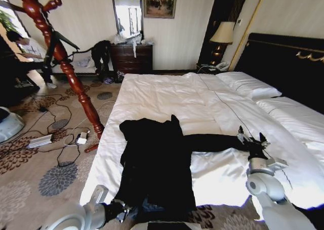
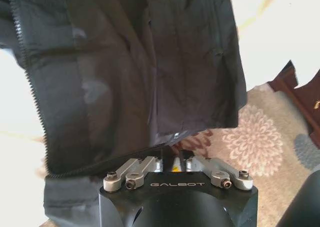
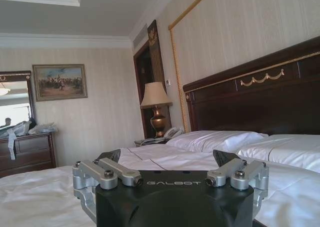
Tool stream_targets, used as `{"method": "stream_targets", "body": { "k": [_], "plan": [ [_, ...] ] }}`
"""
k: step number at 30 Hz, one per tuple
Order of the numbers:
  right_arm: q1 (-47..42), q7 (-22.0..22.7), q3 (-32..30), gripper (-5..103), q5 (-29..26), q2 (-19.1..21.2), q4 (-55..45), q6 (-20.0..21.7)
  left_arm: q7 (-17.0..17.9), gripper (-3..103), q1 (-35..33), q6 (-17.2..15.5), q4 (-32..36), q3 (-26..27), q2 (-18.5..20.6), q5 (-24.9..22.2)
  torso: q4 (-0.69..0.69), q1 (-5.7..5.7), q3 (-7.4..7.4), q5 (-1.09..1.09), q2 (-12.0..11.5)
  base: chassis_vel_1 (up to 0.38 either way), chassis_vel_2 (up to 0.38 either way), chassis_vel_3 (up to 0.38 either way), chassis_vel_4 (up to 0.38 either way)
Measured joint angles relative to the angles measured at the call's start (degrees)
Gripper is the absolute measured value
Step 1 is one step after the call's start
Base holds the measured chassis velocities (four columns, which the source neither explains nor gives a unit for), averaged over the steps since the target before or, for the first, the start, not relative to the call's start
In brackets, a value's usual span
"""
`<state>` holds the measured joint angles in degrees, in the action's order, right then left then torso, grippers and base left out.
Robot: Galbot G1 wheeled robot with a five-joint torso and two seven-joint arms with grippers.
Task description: Pick up the clothes from the bed and hang them on the clothes hanger.
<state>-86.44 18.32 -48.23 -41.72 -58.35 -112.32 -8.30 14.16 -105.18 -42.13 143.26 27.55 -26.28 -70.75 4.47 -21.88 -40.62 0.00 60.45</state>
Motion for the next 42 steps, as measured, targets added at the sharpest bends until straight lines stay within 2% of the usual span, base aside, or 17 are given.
{"method": "stream_targets", "body": {
  "k": [2,4,5,6,7,8,10,11,13,16,18,19,22,27,29,33,42],
  "plan": [
    [-0.30,0.01,-0.22,100,0.00,0.00,-0.10,0.00,-3.45,32,2.17,2.91,-0.01,1.31,-1.43,0.14,0.00,0.00,0.00,0.00,0.00,0.000,0.000,0.000,0.000],
    [-0.31,0.01,-0.24,100,0.00,0.00,-0.12,0.00,-4.18,32,2.78,3.64,-0.01,1.54,-1.79,0.35,0.00,0.00,0.00,0.00,0.00,0.000,0.000,0.000,0.000],
    [-0.13,0.02,-0.21,100,-0.04,0.15,0.01,-0.02,-8.69,43,5.97,9.18,-0.01,2.84,-4.37,3.76,0.02,0.00,0.00,0.00,0.00,0.000,0.000,0.000,0.000],
    [0.12,0.03,-0.06,100,-0.06,0.27,0.19,-0.02,-9.96,48,6.80,11.45,-0.02,3.37,-5.42,5.38,0.03,0.00,0.00,0.00,0.00,0.000,0.000,0.000,0.000],
    [0.55,0.02,0.36,100,-0.08,0.49,0.59,-0.03,-11.97,48,8.33,15.93,-0.01,4.38,-7.47,8.04,0.00,0.00,0.00,-0.01,0.00,0.000,0.000,0.000,0.000],
    [0.83,0.02,0.68,100,-0.08,0.67,0.98,-0.03,-12.83,59,10.20,19.68,-0.01,5.60,-9.76,9.13,-0.04,0.00,0.00,0.01,0.00,0.000,0.000,0.000,0.000],
    [0.99,0.01,0.79,100,-0.08,0.73,1.18,-0.04,-12.39,59,11.43,20.68,-0.02,6.34,-11.24,8.97,-0.02,0.00,0.00,0.01,0.00,0.000,0.000,0.000,0.000],
    [1.75,-0.04,1.45,100,-0.08,0.82,1.87,-0.05,-5.61,76,16.20,20.38,-0.02,8.00,-17.02,7.11,-0.01,0.00,0.00,0.00,0.00,0.000,0.000,0.000,0.000],
    [2.27,-0.10,2.18,100,0.03,0.82,2.27,-0.06,-0.21,86,20.46,19.04,-3.30,7.50,-20.80,6.41,-0.01,0.01,0.01,0.02,0.00,0.000,0.000,0.000,0.000],
    [2.57,-0.14,2.66,100,0.13,0.79,2.48,-0.06,1.58,92,23.50,17.99,-8.42,6.43,-23.02,6.16,0.02,0.00,0.00,-0.02,0.00,0.000,0.000,0.000,0.000],
    [3.08,-0.21,3.30,100,0.20,0.70,2.78,-0.06,3.33,98,27.81,16.59,-16.57,4.94,-26.54,4.88,0.00,0.00,0.00,-0.02,0.00,0.000,0.000,0.000,0.000],
    [3.08,-0.21,3.30,100,0.20,0.70,2.78,-0.06,3.33,98,27.81,16.59,-16.57,4.94,-26.54,4.88,0.00,0.00,0.00,-0.02,0.00,0.000,0.000,0.000,0.000],
    [3.53,-0.52,3.92,100,0.27,0.97,3.50,-0.06,4.84,100,31.85,14.59,-24.83,3.73,-31.71,2.56,-0.01,0.00,0.00,-0.02,-0.01,0.000,0.000,0.000,0.000],
    [3.55,-0.80,3.83,100,-0.07,2.44,3.97,-0.08,5.21,100,34.59,12.00,-29.70,2.99,-36.48,0.38,-0.01,0.00,0.00,0.00,0.00,0.000,0.000,0.000,0.000],
    [3.58,-0.81,3.78,100,-0.24,2.64,4.05,-0.08,5.28,100,35.02,11.92,-30.17,2.92,-37.20,0.20,-0.01,0.00,0.00,0.01,0.00,0.000,0.000,0.000,0.000],
    [4.07,-0.84,3.52,100,-1.12,3.84,4.97,-0.10,6.45,100,38.21,11.20,-34.33,1.98,-43.26,-0.51,0.00,0.00,0.00,0.01,0.00,0.000,0.000,0.000,0.000],
    [4.28,-0.82,3.73,100,-1.75,4.73,5.41,-0.10,6.78,100,41.54,11.24,-38.74,0.47,-51.42,1.02,0.00,0.00,0.00,0.01,0.00,0.000,0.000,0.000,0.000]
  ]
}}
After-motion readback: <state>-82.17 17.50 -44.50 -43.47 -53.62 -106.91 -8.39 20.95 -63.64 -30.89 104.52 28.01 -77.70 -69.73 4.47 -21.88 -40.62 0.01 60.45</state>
